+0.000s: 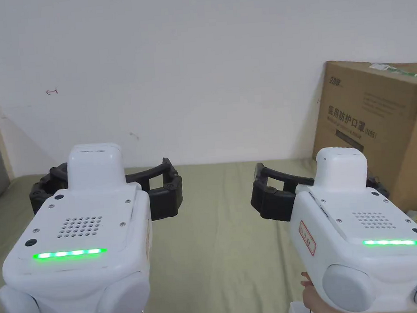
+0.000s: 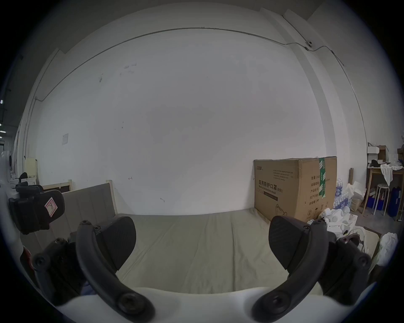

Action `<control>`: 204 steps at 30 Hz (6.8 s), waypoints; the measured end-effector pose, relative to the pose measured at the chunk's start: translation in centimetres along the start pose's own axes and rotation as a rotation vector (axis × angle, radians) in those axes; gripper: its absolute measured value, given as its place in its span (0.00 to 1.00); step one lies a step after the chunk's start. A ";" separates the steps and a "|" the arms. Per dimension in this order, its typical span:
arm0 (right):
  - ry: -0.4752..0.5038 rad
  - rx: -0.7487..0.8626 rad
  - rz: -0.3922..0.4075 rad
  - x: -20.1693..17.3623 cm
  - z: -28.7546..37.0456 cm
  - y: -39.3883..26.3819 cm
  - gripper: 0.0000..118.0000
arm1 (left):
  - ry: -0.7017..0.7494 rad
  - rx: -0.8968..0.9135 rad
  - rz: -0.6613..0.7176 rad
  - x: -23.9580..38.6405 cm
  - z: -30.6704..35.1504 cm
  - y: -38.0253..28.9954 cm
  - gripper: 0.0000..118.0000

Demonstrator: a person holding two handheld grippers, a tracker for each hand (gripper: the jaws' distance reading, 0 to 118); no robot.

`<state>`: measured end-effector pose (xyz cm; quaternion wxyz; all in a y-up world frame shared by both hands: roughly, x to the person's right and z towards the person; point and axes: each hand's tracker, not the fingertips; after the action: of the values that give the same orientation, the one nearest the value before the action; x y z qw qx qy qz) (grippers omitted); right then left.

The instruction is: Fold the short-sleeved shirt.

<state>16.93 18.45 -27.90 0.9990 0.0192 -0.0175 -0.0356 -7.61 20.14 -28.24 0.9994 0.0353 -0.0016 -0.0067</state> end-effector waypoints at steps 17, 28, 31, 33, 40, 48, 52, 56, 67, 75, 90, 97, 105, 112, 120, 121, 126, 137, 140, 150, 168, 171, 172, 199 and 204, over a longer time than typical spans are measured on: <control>0.005 -0.012 -0.013 0.0 0.2 -0.4 1.00 | 0.012 -0.020 0.018 -0.3 0.0 -0.3 0.99; -0.005 -0.026 -0.023 0.4 0.0 -0.6 1.00 | 0.014 -0.028 0.016 -0.3 0.0 -0.6 0.99; -0.004 -0.031 -0.024 0.5 0.0 -0.6 1.00 | 0.012 -0.030 0.013 -0.3 0.0 -0.7 0.99; 0.001 -0.033 -0.025 0.5 0.0 -0.7 1.00 | 0.011 -0.030 0.015 -0.2 0.0 -0.7 0.99; -0.003 -0.037 -0.026 0.5 0.0 -0.7 1.00 | 0.007 -0.033 0.008 -0.1 0.0 -0.7 0.99; -0.003 -0.036 -0.025 0.5 0.1 -0.6 1.00 | 0.003 -0.030 0.010 -0.1 0.1 -0.7 0.99; 0.004 -0.039 -0.029 0.5 0.1 -0.7 1.00 | 0.000 -0.032 0.013 -0.2 0.1 -0.7 0.99; 0.007 -0.045 -0.032 0.4 0.0 -0.7 1.00 | 0.002 -0.030 0.010 -0.2 0.1 -0.7 0.99; 0.017 -0.048 -0.034 0.3 -0.1 -0.6 1.00 | 0.001 -0.037 0.007 -0.3 -0.1 -0.7 0.99; 0.015 -0.054 -0.023 0.2 -0.3 -0.7 1.00 | 0.007 -0.038 -0.009 -0.1 -0.2 -0.7 0.99; -0.015 -0.054 -0.012 0.3 -0.3 -1.3 1.00 | 0.005 -0.044 -0.027 0.1 -0.1 -1.0 0.99; -0.008 -0.060 -0.023 0.6 -0.3 -1.2 1.00 | 0.001 -0.037 -0.032 0.2 0.0 -0.9 0.99; 0.011 -0.057 -0.016 0.5 -0.1 -1.2 1.00 | -0.003 -0.037 -0.027 0.3 0.1 -1.0 0.99; 0.000 -0.067 0.000 0.3 -0.2 -1.6 1.00 | 0.000 -0.042 -0.048 0.5 0.1 -1.0 0.99; 0.040 -0.032 0.052 0.3 0.3 -2.3 0.00 | -0.050 -0.121 -0.139 0.7 -0.5 -1.9 0.01; 0.018 -0.085 0.050 0.5 -0.2 -2.3 0.00 | -0.042 -0.115 -0.117 0.6 -0.5 -2.1 0.00; -0.033 -0.155 -0.052 2.1 -0.2 -2.5 0.00 | -0.088 -0.142 -0.041 -0.3 -0.8 -2.4 0.00; 0.163 -0.268 -0.016 -9.4 -3.4 -4.9 0.00 | 0.211 -0.223 -0.015 -13.9 2.4 -3.7 0.00; 0.338 -0.293 -0.005 -17.5 -2.9 -5.9 0.00 | 0.409 -0.221 0.006 -20.7 6.2 -3.6 0.00; 0.611 -0.346 0.030 -30.0 -0.8 -7.6 0.00 | 0.467 -0.354 -0.045 -28.2 9.7 -7.3 0.00; 0.553 -0.732 0.177 -27.0 -6.2 -17.0 0.00 | 0.147 -1.244 0.229 -34.0 -5.2 -30.7 0.83; 0.529 -0.714 0.178 -26.3 -6.2 -17.6 0.00 | 0.146 -1.266 0.196 -33.3 -6.1 -32.6 0.95; 0.524 -0.716 0.172 -26.1 -6.4 -17.8 0.00 | 0.142 -1.261 0.196 -33.3 -6.3 -33.1 1.00; 0.527 -0.638 0.130 -20.9 -4.9 -14.5 0.00 | 0.040 -0.549 -0.021 -30.7 3.6 -9.1 0.05; 0.448 -0.578 0.080 -15.7 -4.3 -11.2 0.00 | -0.132 -0.386 0.009 -24.3 1.0 -1.1 0.05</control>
<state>0.62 8.63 -33.18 0.9429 -0.2571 0.2116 0.0049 -31.90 19.33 -27.36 0.9853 -0.1576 -0.0659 -0.0049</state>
